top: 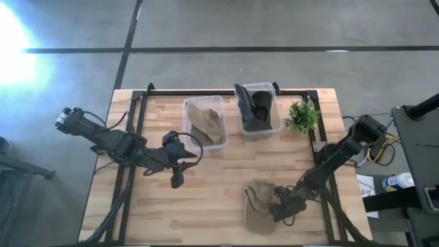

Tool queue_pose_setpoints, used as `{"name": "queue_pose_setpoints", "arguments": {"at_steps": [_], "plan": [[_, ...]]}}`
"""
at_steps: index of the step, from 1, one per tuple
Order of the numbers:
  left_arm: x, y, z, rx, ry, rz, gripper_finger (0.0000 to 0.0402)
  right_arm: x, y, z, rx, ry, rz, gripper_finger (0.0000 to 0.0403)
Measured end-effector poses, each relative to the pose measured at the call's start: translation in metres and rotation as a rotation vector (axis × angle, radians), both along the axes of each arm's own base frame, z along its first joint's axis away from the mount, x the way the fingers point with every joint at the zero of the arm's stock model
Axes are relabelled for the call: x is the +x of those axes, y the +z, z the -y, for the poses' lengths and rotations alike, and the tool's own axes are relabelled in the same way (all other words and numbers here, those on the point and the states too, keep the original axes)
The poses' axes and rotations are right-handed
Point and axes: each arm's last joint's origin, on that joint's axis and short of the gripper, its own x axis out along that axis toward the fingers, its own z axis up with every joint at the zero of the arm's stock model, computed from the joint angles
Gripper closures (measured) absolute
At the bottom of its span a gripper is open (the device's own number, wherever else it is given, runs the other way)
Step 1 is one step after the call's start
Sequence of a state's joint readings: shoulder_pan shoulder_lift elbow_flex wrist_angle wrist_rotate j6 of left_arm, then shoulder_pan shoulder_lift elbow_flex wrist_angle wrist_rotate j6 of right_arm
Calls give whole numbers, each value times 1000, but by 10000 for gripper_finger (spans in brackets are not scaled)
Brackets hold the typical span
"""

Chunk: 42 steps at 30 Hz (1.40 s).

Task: Pick & Place hat
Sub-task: Put the brown cap into the left transparent bin

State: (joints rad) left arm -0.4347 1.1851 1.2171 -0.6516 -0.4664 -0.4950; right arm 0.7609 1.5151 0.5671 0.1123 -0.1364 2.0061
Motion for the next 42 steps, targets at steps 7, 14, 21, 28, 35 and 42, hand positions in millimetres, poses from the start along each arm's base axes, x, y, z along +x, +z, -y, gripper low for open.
{"name": "queue_pose_setpoints", "arguments": {"at_steps": [7, 14, 21, 28, 35, 42], "plan": [[-1, -2, -1, 2, 6, -18, 280, 11, -20, -8, -26, -34, 71, 213], [-4, -6, -2, -41, 50, -63, 280, 12, -7, 1, -151, -129, 196, 315], [-5, -10, -2, -225, 129, -77, 280, 6, 21, 19, -307, -238, 318, 387], [-4, -9, -1, -405, 241, -42, 280, 6, 88, 47, -632, -299, 486, 388], [1, -1, -2, -384, 306, 88, 280, 25, 148, 84, -880, -320, 533, 389], [4, -1, -9, -291, 433, 163, 243, 49, 174, 104, -990, -328, 543, 389]]}}
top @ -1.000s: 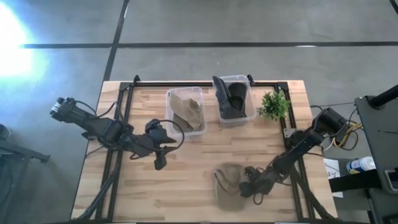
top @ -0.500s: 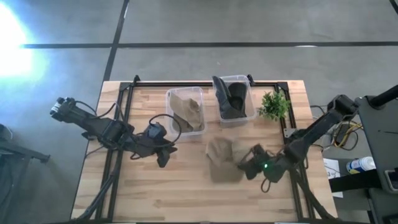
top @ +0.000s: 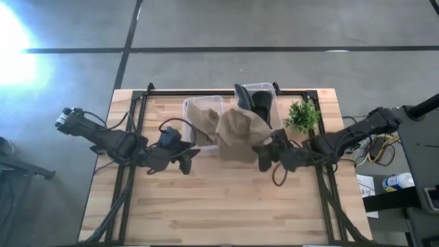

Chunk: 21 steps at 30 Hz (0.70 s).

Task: Pick & Place hat
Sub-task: Put the brown cap into the left transparent bin

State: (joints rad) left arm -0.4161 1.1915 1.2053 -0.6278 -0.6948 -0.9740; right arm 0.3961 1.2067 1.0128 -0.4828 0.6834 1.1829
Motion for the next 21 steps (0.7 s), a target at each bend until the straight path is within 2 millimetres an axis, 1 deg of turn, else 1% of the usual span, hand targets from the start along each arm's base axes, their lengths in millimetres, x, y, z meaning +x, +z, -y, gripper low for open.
{"name": "queue_pose_setpoints", "arguments": {"at_steps": [3, 6, 13, 18, 21], "plan": [[4, 2, -6, 5, 46, 32, 216, 10, 10, 7, -39, -11, -1, 389], [10, 5, -9, 4, 59, 76, 204, 19, 19, 12, -67, -18, 2, 389], [15, 9, -16, 27, 59, 97, 202, 44, 35, 16, -121, 8, -7, 390], [15, 9, -16, 25, 51, 99, 202, 61, 46, 18, -152, 13, -9, 390], [15, 6, -16, 65, 32, 72, 202, 66, 53, 21, -155, 4, 5, 390]]}}
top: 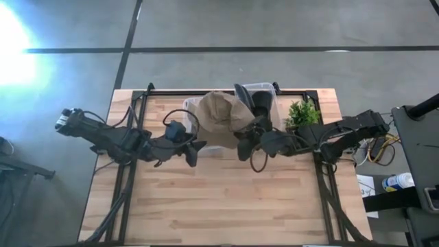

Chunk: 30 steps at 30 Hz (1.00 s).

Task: Pick & Place hat
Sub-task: Put the brown cap into the left transparent bin

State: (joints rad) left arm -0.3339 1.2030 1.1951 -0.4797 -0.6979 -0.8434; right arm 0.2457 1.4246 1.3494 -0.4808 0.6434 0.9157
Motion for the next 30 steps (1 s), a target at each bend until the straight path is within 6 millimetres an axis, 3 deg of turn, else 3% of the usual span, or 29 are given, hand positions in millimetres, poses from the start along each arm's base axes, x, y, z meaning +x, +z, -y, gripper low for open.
{"name": "queue_pose_setpoints", "arguments": {"at_steps": [4, 11, 15, 21, 25, 30], "plan": [[-3, -2, 8, 207, -117, -95, 202, 0, 5, 8, 29, -6, 16, 390], [-11, 3, 25, 827, -274, -334, 202, -4, -5, 33, 184, 69, -14, 390], [-8, 3, 28, 1190, -375, -523, 202, -2, -9, 58, 302, 142, -36, 390], [6, -12, 32, 1747, -570, -938, 202, -7, -6, 105, 488, 223, -4, 390], [18, -22, 27, 1860, -629, -1087, 202, -10, -6, 125, 633, 280, 13, 390], [28, -28, 14, 1838, -603, -1177, 202, -9, -10, 127, 724, 309, -1, 390]]}}
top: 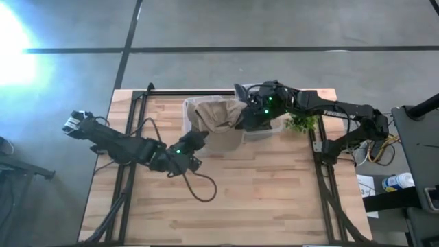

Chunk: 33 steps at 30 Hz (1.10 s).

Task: Pick & Place hat
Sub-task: Put the brown cap into the left transparent bin

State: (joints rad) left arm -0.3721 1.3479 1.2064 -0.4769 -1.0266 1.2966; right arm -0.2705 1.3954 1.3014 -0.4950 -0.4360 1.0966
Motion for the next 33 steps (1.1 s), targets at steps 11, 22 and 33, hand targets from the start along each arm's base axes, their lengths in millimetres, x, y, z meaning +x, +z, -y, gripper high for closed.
{"name": "queue_pose_setpoints", "arguments": {"at_steps": [11, 22, 33], "plan": [[11, -7, -1, 4, 12, -9, 231, 16, 4, 0, 14, -2, 116, 388], [18, -17, 2, 20, 15, -38, 388, 15, 2, 0, 3, 2, 100, 336], [14, -13, 1, -122, 118, 132, 393, -6, 6, -3, -141, 27, 30, 261]]}}
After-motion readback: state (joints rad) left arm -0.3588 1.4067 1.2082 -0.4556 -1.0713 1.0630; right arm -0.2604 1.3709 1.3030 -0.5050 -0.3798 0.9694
